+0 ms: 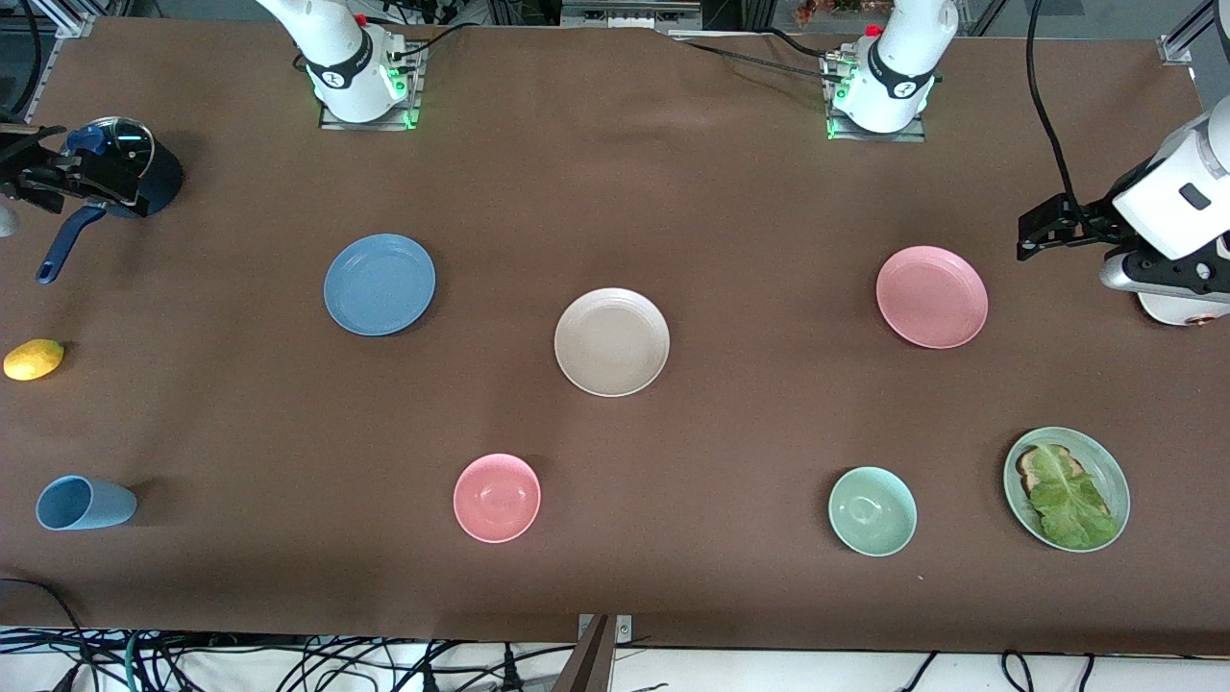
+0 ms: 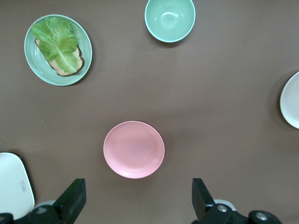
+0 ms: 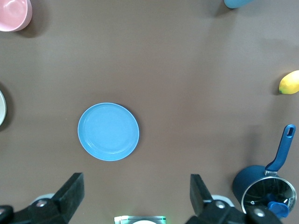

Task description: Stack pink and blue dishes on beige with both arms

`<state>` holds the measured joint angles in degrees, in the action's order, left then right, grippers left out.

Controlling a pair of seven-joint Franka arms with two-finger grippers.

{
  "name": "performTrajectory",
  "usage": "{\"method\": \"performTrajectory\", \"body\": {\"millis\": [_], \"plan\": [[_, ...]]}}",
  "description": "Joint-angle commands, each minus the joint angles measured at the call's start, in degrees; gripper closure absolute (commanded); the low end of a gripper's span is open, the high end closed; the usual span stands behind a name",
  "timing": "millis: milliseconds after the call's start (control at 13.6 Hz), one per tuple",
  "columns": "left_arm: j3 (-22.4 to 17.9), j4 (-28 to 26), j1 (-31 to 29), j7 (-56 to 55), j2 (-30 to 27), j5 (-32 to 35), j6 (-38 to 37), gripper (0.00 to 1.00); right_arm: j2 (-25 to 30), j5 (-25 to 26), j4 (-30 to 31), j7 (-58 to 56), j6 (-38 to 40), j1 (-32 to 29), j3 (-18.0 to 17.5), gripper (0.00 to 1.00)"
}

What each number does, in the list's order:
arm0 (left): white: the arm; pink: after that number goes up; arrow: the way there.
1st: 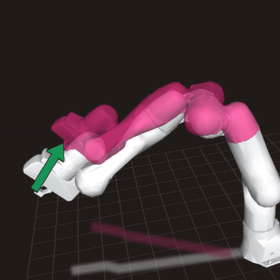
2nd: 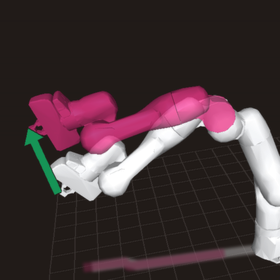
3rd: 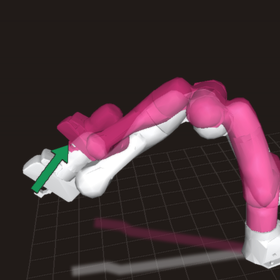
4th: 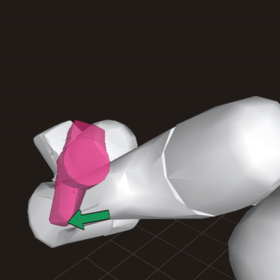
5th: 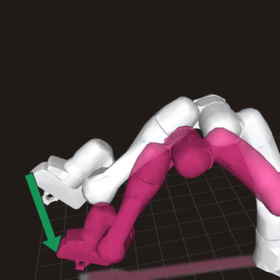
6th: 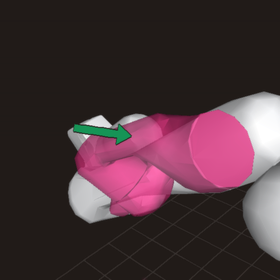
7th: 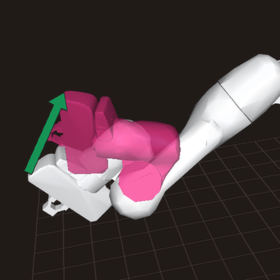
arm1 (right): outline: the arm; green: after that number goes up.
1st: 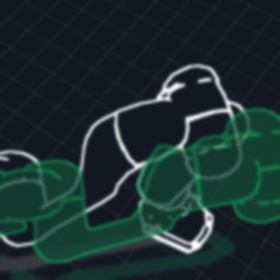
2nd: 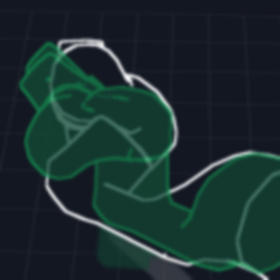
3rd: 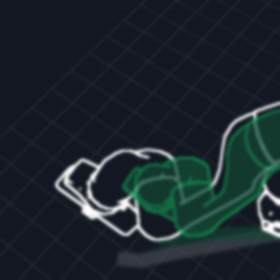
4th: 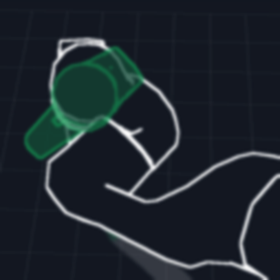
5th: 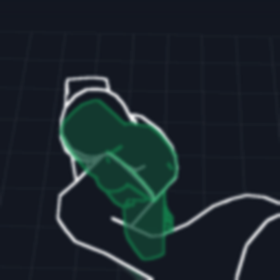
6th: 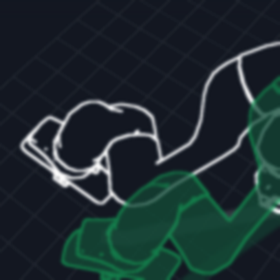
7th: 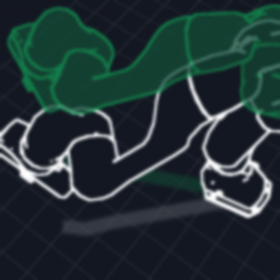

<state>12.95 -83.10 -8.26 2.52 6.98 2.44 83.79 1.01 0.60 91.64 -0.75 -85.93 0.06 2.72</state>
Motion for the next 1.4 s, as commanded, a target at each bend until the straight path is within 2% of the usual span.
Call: {"method": "performTrajectory", "body": {"millis": [0, 368, 1326], "plan": [[-0.29, -0.14, 0.7, -3.63, -1.0, -1.12, -2.04, 0.0, 0.92, -0.25, 0.73, -0.4, 0.24, -0.15, -0.17, 0.0], [-0.55, -2.15, 0.79, -3.31, -3.11, -1.12, -2.4, 0.0, 0.84, -0.16, 0.64, -0.4, 0.15, -0.15, 0.01, 0.0], [-0.55, -1.89, 0.27, -3.4, -2.32, -1.12, -2.4, 0.0, 0.92, -0.25, 0.73, -0.4, 0.5, -0.24, 0.18, 0.0]]}}
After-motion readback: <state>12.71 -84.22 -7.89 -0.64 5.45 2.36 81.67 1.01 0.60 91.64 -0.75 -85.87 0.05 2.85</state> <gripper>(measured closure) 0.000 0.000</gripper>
